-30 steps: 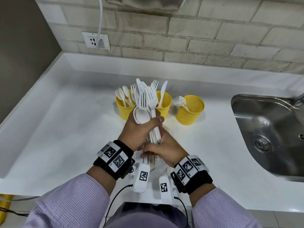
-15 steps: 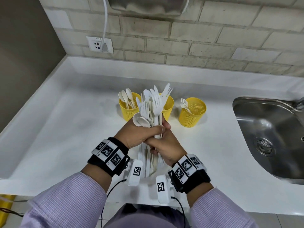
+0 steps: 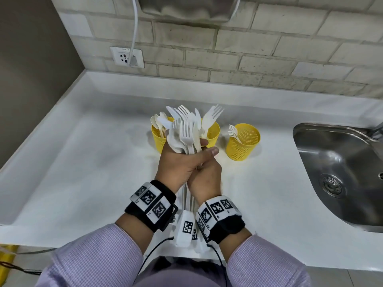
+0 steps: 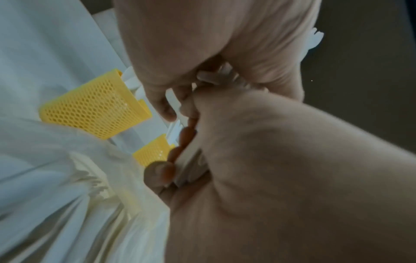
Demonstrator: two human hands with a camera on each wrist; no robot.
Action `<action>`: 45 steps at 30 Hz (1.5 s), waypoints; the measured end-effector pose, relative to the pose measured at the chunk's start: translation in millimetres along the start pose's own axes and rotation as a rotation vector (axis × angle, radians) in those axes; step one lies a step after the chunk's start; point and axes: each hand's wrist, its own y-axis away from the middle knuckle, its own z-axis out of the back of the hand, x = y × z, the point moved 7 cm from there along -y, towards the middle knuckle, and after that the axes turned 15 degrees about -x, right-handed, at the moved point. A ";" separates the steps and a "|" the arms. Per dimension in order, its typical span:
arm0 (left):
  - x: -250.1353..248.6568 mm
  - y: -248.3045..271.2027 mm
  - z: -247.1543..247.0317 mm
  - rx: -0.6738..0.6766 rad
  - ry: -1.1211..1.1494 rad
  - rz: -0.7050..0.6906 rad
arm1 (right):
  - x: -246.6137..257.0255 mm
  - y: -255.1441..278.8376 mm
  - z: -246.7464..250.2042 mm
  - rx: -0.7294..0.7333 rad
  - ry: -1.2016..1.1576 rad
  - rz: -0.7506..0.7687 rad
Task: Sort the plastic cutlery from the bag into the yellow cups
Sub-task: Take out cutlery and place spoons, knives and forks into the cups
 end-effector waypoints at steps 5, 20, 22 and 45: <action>-7.6 -5.4 10.3 -0.089 -0.007 -0.075 | 4.2 4.1 -5.9 0.155 -0.061 0.037; -1.8 -9.7 28.7 0.054 0.035 0.007 | 54.1 -31.2 43.7 0.158 0.070 0.210; -3.4 -2.2 24.3 0.108 -0.026 -0.024 | 78.6 -35.6 52.2 0.083 -0.082 0.314; -23.8 -6.4 4.6 0.179 0.065 -0.043 | -9.8 22.8 -0.1 0.400 -0.418 -0.725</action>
